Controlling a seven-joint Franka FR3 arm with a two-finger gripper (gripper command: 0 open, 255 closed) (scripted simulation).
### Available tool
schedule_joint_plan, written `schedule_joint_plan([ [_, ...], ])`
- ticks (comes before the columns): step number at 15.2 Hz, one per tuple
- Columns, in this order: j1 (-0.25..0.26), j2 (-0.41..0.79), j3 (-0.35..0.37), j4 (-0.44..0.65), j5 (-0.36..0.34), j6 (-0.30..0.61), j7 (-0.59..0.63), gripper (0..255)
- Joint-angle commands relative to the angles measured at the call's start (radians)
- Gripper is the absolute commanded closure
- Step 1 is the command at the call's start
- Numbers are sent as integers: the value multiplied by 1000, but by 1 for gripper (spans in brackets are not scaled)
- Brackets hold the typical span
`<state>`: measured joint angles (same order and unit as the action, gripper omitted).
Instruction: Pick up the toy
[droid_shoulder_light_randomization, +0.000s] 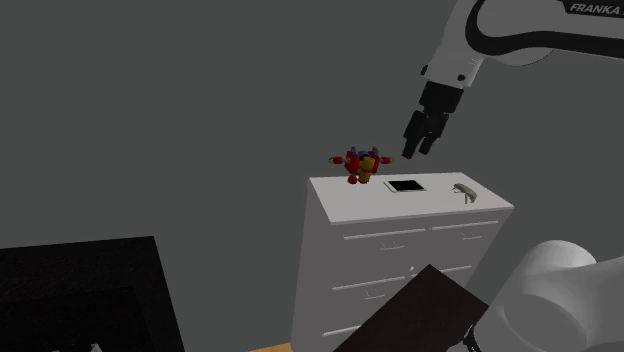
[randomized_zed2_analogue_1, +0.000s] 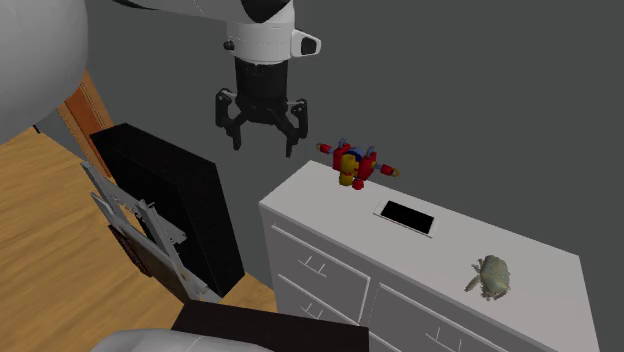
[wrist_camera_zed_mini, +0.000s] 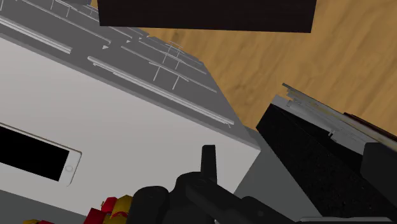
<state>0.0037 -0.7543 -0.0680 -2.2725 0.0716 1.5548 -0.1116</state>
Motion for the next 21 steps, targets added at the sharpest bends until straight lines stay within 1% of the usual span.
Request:
schedule_joint_plan([
  [1,0,0,0,0,0,0,0,0],
  [6,-31,171,-9,47,-18,105,46,0],
  [11,-61,348,-24,122,-35,188,93,0],
  [16,-89,526,-45,221,-47,247,138,0],
  [21,-116,705,-72,345,-52,282,180,0],
])
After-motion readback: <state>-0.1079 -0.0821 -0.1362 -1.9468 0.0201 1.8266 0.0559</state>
